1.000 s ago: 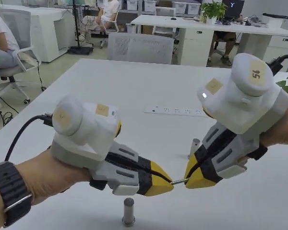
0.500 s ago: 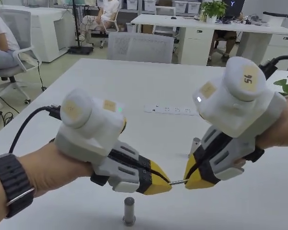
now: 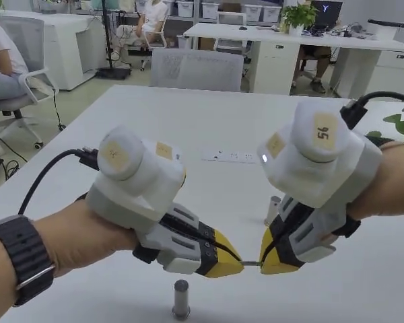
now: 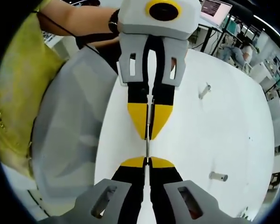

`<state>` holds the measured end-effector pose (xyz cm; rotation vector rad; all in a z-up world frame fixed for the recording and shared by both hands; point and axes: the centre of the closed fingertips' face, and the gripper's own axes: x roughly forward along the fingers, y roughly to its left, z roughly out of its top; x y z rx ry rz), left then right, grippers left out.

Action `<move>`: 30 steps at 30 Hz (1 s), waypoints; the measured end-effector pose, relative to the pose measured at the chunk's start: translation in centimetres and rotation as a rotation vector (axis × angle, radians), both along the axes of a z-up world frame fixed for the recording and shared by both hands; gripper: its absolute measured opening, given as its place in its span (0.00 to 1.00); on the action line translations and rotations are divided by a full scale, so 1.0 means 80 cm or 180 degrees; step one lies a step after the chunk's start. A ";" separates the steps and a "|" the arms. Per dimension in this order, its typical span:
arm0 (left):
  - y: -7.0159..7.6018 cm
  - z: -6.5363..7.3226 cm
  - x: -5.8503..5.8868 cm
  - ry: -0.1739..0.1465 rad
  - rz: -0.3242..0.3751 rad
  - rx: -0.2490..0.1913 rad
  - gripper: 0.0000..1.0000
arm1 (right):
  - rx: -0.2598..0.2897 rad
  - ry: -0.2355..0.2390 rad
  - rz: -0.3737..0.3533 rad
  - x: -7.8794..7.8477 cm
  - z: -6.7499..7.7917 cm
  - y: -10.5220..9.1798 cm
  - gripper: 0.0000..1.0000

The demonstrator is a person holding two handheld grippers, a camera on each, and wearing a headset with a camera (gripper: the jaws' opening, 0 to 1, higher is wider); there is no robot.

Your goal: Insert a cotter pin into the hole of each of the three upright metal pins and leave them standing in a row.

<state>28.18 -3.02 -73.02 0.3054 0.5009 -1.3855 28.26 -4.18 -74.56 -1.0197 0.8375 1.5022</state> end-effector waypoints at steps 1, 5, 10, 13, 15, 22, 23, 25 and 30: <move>0.001 0.000 0.001 0.0014 0.0013 -0.0017 0.00 | -0.0001 0.0000 -0.0018 0.000 0.000 0.000 0.03; 0.002 0.001 0.002 -0.0076 -0.0011 -0.0078 0.00 | 0.0016 0.0027 -0.0059 0.001 0.000 0.000 0.02; 0.002 0.001 0.004 -0.0219 -0.0054 -0.0121 0.01 | 0.0023 0.0036 -0.0134 0.003 -0.001 0.001 0.02; 0.001 0.005 0.004 -0.0211 -0.0058 -0.0205 0.05 | 0.0052 0.0033 -0.0169 0.004 0.000 0.003 0.02; 0.000 0.006 0.003 -0.0226 -0.0076 -0.0205 0.08 | 0.0061 0.0025 -0.0182 0.006 0.001 0.003 0.02; 0.006 0.008 0.008 -0.0287 0.0014 -0.0240 0.15 | 0.0061 0.0014 -0.0184 0.006 0.000 0.002 0.02; 0.008 0.009 0.008 -0.0310 0.0025 -0.0254 0.16 | 0.0063 0.0006 -0.0192 0.006 -0.001 0.002 0.02; 0.014 0.010 0.010 -0.0337 0.0074 -0.0268 0.19 | 0.0056 0.0001 -0.0206 0.007 -0.002 0.001 0.02; 0.030 0.004 0.007 -0.0343 0.0139 -0.0267 0.24 | 0.0036 -0.0009 -0.0247 0.006 -0.008 0.000 0.02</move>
